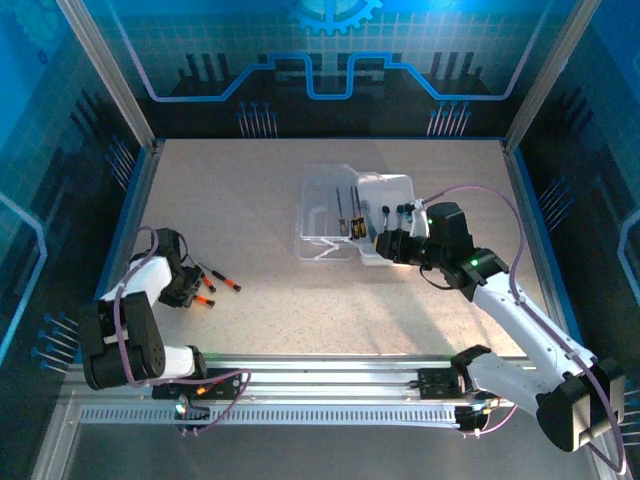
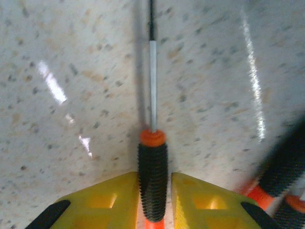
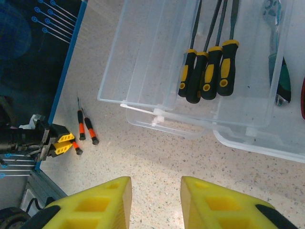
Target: Pack the tool kit
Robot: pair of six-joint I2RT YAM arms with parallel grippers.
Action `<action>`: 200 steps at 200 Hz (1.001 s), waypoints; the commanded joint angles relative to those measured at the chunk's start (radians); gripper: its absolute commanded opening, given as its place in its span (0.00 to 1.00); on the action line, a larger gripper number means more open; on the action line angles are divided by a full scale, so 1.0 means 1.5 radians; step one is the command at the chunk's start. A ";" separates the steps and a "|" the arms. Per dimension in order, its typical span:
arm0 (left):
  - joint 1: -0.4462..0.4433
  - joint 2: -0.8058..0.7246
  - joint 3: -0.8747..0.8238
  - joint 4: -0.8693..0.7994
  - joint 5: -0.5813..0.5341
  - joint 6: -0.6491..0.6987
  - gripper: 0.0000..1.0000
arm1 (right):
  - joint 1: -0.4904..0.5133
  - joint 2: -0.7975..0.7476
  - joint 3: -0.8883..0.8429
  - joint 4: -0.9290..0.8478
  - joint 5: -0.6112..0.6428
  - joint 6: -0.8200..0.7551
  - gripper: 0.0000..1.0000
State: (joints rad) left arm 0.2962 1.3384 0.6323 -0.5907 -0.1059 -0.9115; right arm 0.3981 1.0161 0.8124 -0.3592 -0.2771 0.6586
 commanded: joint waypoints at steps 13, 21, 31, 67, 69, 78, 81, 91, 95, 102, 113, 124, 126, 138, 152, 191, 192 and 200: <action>0.009 -0.059 0.010 0.033 -0.021 0.034 0.24 | 0.002 -0.003 0.007 -0.002 0.003 0.019 0.34; 0.009 -0.065 0.012 0.033 -0.018 0.040 0.24 | 0.004 0.002 0.008 0.001 0.001 0.022 0.34; 0.009 -0.071 0.015 0.030 -0.017 0.042 0.24 | 0.006 0.008 0.009 0.005 -0.003 0.024 0.34; 0.009 -0.043 0.014 0.043 0.006 0.042 0.40 | 0.013 0.007 0.017 0.001 0.002 0.024 0.35; 0.009 -0.041 0.015 0.044 0.007 0.041 0.40 | 0.013 0.008 0.017 0.000 0.001 0.023 0.35; 0.009 -0.028 0.017 0.048 0.017 0.037 0.41 | 0.013 0.007 0.019 -0.004 0.003 0.020 0.35; 0.009 -0.025 0.018 0.050 0.023 0.037 0.42 | 0.014 0.007 0.020 -0.005 0.003 0.019 0.35; 0.009 -0.013 0.024 0.041 0.037 0.030 0.42 | 0.013 0.007 0.020 -0.010 0.005 0.016 0.35; 0.008 -0.009 0.025 0.031 0.038 0.026 0.43 | 0.014 0.006 0.022 -0.011 0.005 0.015 0.35; 0.009 -0.006 0.026 0.019 0.037 0.023 0.43 | 0.014 0.005 0.022 -0.012 0.007 0.014 0.35; 0.009 -0.007 0.015 0.017 0.035 0.022 0.43 | 0.014 0.003 0.020 -0.009 0.011 0.014 0.35; 0.009 -0.008 -0.001 0.029 0.035 0.015 0.44 | 0.013 0.002 0.016 -0.004 0.013 0.013 0.36; 0.009 -0.007 -0.004 0.034 0.036 0.014 0.44 | 0.013 0.002 0.015 -0.003 0.014 0.013 0.36; 0.009 0.003 -0.017 0.060 0.035 0.003 0.44 | 0.011 0.007 0.013 0.000 0.013 0.011 0.36; 0.009 0.022 -0.024 0.097 0.040 0.000 0.43 | 0.010 0.016 0.018 -0.002 0.005 0.007 0.36; 0.009 0.085 0.004 0.098 0.035 0.003 0.36 | 0.005 0.005 0.018 -0.012 0.007 -0.001 0.36; 0.009 0.086 0.005 0.098 0.035 0.002 0.35 | 0.004 0.004 0.018 -0.012 0.007 -0.001 0.36; 0.010 0.086 0.003 0.098 0.030 0.001 0.32 | 0.003 0.000 0.013 -0.010 0.008 0.001 0.37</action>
State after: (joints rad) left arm 0.3042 1.4029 0.6464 -0.5121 -0.0734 -0.8951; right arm 0.4072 1.0359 0.8135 -0.3588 -0.2699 0.6731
